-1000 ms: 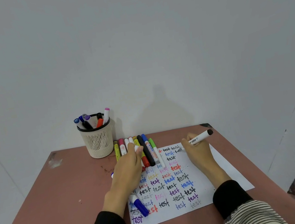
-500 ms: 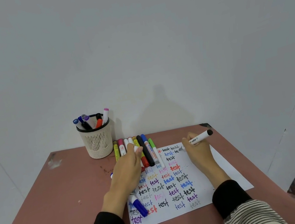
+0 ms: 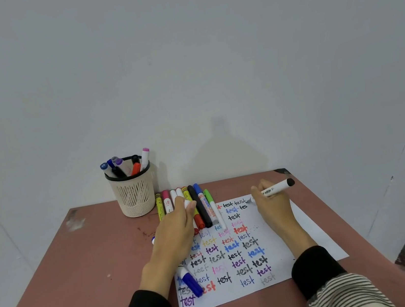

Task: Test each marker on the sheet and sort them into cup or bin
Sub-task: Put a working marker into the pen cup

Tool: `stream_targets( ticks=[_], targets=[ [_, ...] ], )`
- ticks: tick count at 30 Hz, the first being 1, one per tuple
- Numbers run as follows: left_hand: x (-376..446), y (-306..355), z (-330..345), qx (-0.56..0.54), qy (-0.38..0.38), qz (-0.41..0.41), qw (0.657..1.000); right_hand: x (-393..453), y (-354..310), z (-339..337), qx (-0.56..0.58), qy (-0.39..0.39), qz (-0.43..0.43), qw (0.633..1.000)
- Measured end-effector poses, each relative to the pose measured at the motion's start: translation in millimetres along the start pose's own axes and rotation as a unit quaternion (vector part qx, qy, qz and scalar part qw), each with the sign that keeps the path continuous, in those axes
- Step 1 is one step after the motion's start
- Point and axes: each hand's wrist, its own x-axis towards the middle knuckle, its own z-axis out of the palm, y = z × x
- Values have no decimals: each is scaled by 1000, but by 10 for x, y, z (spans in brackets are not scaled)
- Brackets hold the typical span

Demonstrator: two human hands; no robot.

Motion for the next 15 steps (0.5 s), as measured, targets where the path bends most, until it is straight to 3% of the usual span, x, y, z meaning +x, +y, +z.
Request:
stream_targets(
  ticks=[6,15],
  targets=[
    [-4,-18,4,11,0,5,1000,7,13,1,31,9,39,999],
    [-14,-3,-10,-36,14,26,999,-8,-25,7,27,20,28,999]
  ],
)
